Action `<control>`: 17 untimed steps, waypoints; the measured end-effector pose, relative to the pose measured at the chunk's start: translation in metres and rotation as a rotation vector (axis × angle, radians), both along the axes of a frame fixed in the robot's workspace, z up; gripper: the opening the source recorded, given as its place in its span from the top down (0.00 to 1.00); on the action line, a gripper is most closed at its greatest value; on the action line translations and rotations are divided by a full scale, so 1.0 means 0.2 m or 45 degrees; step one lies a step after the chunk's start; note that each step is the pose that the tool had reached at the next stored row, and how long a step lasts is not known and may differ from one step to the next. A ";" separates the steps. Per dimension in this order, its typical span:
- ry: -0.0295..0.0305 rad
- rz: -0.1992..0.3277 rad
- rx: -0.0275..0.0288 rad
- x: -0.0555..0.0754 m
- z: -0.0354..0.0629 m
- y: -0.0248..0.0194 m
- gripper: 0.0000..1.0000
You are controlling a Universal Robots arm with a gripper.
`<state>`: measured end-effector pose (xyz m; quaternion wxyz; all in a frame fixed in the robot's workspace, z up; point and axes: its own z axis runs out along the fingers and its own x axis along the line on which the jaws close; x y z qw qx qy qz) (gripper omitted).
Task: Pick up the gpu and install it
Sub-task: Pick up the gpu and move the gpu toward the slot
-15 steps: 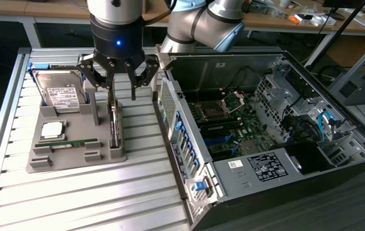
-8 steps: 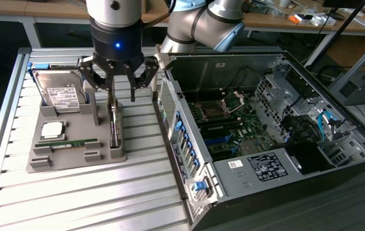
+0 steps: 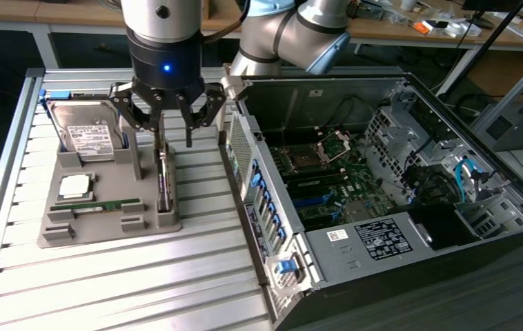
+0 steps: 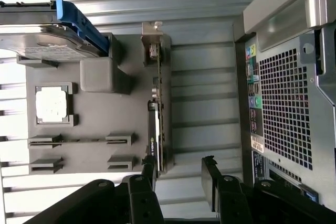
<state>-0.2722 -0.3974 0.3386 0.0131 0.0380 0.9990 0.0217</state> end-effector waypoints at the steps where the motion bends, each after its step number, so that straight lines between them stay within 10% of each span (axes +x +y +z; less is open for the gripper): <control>1: 0.0001 0.000 -0.0001 0.00 -0.003 0.003 0.52; 17: 0.0001 -0.001 0.0000 -0.02 -0.040 0.041 0.52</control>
